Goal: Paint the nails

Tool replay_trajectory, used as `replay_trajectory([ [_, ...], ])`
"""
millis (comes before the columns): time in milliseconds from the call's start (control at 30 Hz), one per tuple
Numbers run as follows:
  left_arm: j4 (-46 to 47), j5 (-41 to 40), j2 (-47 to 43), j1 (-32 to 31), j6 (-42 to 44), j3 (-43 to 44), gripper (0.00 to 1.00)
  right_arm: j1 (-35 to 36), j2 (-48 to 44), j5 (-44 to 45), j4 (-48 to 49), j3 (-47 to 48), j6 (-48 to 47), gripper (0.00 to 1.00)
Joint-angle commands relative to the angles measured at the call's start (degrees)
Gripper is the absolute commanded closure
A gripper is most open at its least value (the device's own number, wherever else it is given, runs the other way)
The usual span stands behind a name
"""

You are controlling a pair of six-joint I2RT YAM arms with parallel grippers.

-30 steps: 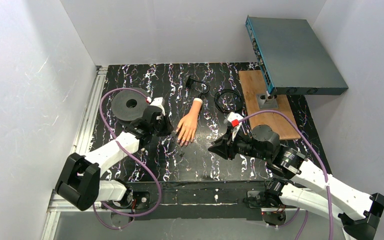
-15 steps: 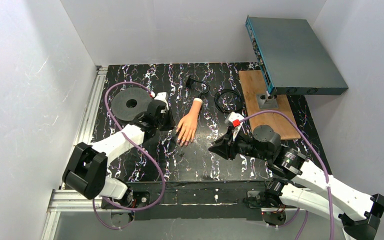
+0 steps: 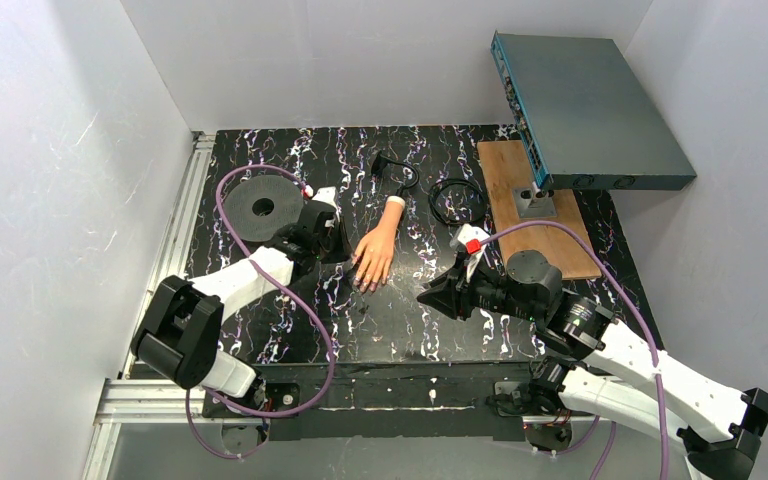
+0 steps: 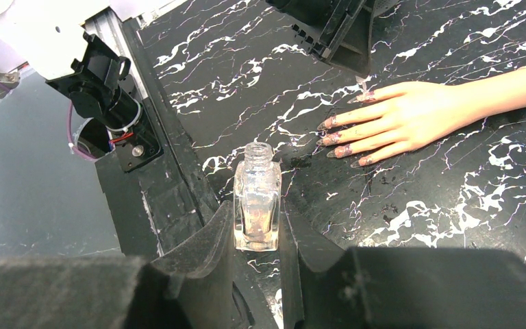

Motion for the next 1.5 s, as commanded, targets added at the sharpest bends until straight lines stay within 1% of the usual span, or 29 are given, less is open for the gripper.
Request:
replay_trajectory([
  [0, 0.2, -0.3, -1.8, -0.3, 0.5, -1.3, 1.00, 0.3, -0.9, 0.0, 2.1, 1.3, -0.2, 0.99],
  [200, 0.5, 0.8, -3.3, -0.3, -0.3, -3.9, 1.00, 0.3, -1.2, -0.2, 1.9, 1.7, -0.1, 0.99],
  [533, -0.9, 1.9, -9.7, -0.3, -0.2, -6.7, 1.00, 0.3, -1.7, -0.2, 1.7, 1.8, 0.7, 0.99],
  [667, -4.8, 3.1, -13.7, -0.3, 0.1, -5.9, 1.00, 0.3, -2.1, -0.1, 1.4, 2.6, 1.5, 0.99],
  [767, -8.3, 3.4, -17.1, -0.3, 0.4, -4.7, 1.00, 0.3, -2.2, 1.7, 2.3, 2.6, 2.8, 0.99],
  [1033, -20.8, 4.0, -27.1, -0.4, 3.4, 1.1, 1.00, 0.3, -1.2, 4.7, 7.9, 3.0, 4.7, 0.99],
  [1133, -24.1, 6.2, -29.8, -0.3, 5.0, 3.8, 1.00, 0.3, -0.9, 4.3, 9.4, 3.3, 4.0, 0.99],
  [1267, -28.0, 8.7, -30.2, -0.3, 7.4, 9.6, 1.00, 0.3, -1.5, 4.2, 11.7, 2.1, 3.3, 0.99],
  [1467, -34.5, 17.5, -27.3, -0.3, 14.4, 21.7, 1.00, 0.3, -2.6, 2.6, 15.2, -0.2, 2.1, 0.99],
])
